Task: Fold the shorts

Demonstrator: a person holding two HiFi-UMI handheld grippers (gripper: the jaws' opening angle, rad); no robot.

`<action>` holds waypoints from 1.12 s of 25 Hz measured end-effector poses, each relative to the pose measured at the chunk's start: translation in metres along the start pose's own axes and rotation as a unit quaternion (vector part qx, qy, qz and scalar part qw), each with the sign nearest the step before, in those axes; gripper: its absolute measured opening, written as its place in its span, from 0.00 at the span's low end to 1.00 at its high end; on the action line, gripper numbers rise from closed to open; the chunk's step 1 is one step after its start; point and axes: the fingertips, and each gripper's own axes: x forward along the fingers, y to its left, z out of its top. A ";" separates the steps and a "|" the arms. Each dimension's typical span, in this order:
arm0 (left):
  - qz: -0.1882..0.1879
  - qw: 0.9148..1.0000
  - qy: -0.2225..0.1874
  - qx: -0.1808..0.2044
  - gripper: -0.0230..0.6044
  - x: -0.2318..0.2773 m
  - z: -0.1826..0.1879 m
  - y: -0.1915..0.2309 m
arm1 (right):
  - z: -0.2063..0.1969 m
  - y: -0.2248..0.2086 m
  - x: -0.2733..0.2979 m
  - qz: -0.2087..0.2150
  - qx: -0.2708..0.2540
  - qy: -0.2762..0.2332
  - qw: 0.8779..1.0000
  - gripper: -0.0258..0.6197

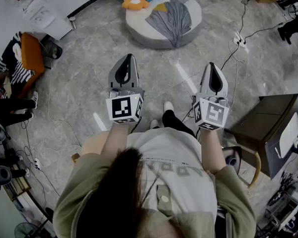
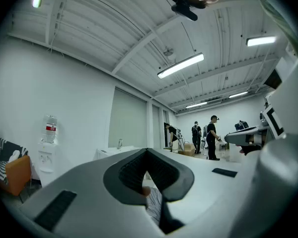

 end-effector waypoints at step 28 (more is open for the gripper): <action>-0.040 0.997 0.060 -0.013 0.49 0.163 -0.027 -0.076 | -0.027 -0.092 0.142 0.127 0.057 0.021 0.990 0.44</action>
